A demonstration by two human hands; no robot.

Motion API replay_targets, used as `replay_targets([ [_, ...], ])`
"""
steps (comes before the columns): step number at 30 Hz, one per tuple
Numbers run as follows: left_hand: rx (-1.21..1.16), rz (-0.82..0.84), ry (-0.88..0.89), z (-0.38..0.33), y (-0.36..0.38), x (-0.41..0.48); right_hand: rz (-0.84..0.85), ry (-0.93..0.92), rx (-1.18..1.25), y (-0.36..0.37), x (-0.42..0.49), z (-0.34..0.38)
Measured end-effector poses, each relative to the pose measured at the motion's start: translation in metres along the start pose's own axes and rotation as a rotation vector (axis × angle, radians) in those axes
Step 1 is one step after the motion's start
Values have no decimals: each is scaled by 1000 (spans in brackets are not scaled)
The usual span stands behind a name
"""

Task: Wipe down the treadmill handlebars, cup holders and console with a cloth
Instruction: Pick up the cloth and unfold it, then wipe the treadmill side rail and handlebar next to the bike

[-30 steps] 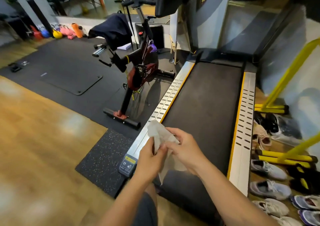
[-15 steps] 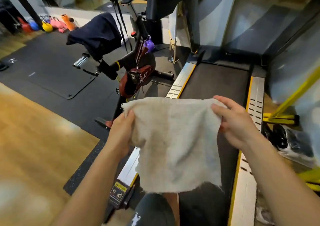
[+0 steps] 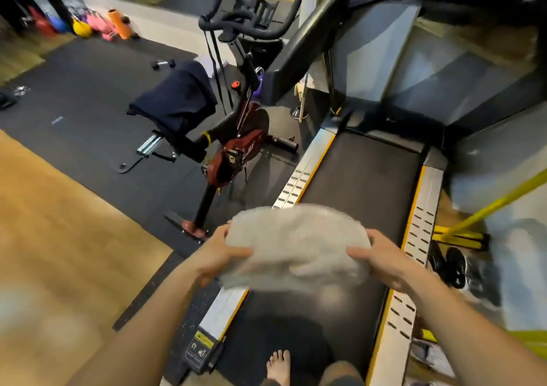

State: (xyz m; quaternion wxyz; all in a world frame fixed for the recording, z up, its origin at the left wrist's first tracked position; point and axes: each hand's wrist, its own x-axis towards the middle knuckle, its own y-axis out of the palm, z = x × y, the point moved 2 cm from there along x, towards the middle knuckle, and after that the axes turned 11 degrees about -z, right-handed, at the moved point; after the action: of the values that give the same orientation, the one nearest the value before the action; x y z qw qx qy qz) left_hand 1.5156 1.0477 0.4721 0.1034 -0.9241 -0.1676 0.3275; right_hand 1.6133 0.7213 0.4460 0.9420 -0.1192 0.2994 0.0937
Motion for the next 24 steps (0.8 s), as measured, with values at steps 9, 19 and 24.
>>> replay_targets([
  [9, 588, 54, 163, -68, 37, 33, 118, -274, -648, -50, 72, 86],
  [19, 744, -313, 370, -162, 58, 69, 127, -522, -755, -116, 178, 213],
  [24, -18, -405, 202, -207, 60, 78, -23, -546, -569, -103, 211, 270],
])
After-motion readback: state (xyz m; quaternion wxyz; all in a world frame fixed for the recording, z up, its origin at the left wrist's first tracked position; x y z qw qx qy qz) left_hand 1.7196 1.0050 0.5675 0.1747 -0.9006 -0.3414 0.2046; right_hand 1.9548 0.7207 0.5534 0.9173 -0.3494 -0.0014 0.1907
